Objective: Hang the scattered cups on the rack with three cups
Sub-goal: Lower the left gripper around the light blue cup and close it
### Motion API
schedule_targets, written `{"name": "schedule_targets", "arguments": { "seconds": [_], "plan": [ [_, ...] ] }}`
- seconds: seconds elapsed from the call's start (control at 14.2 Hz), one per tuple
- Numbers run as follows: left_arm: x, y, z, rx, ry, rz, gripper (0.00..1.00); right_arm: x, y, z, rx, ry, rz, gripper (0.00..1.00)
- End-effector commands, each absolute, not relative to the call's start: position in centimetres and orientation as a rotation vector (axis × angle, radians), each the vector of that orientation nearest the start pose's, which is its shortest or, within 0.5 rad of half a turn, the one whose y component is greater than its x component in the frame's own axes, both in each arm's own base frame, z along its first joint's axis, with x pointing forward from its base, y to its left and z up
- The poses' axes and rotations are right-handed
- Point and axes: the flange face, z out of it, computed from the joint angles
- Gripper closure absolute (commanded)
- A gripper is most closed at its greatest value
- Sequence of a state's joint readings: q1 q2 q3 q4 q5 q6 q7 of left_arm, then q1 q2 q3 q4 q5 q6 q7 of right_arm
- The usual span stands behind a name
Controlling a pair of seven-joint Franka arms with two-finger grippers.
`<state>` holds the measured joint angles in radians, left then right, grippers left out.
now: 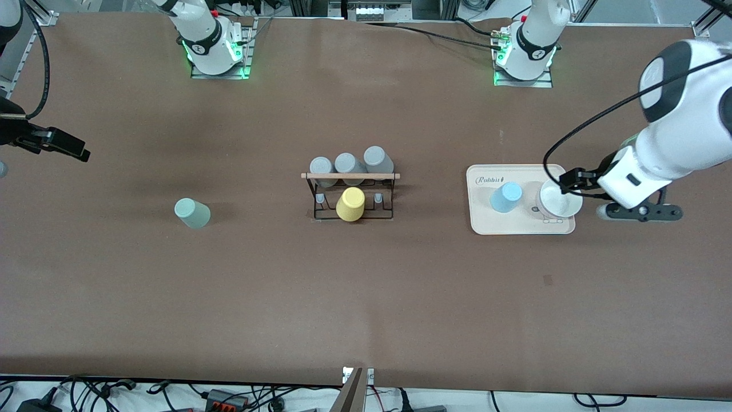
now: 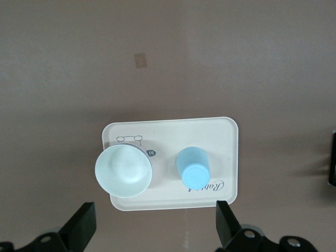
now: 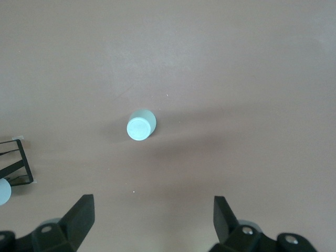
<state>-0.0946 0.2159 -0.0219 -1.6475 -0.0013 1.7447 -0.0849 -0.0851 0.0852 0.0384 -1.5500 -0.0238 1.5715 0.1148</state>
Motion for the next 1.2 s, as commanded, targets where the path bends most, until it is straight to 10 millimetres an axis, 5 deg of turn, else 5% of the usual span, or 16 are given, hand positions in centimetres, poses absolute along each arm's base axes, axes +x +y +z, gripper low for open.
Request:
{"name": "schedule_targets", "arguments": {
  "seconds": [0.0,0.35,0.56,0.92,1.13],
  "plan": [
    [61.8,-8.7,46.1,-3.115,0.092,0.236,0.0,56.2,-2.7,58.3,-3.139,0.277,0.096,0.0],
    [62.3,-9.3,37.1,-3.103,0.103,0.437,0.0,55.9,-2.5,58.5,-3.14,0.272,0.086,0.0],
    [61.2,-10.4,32.2,-3.135,0.115,0.393,0.0,55.8,-2.5,58.4,-3.14,0.272,0.082,0.0],
    [58.5,-11.1,26.7,-3.142,0.133,0.401,0.0,55.2,-2.5,58.0,-3.141,0.272,0.086,0.0],
    [57.0,-11.4,25.6,-3.173,0.091,0.466,0.0,55.1,-2.4,58.1,-3.141,0.269,0.069,0.0]
  ]
}}
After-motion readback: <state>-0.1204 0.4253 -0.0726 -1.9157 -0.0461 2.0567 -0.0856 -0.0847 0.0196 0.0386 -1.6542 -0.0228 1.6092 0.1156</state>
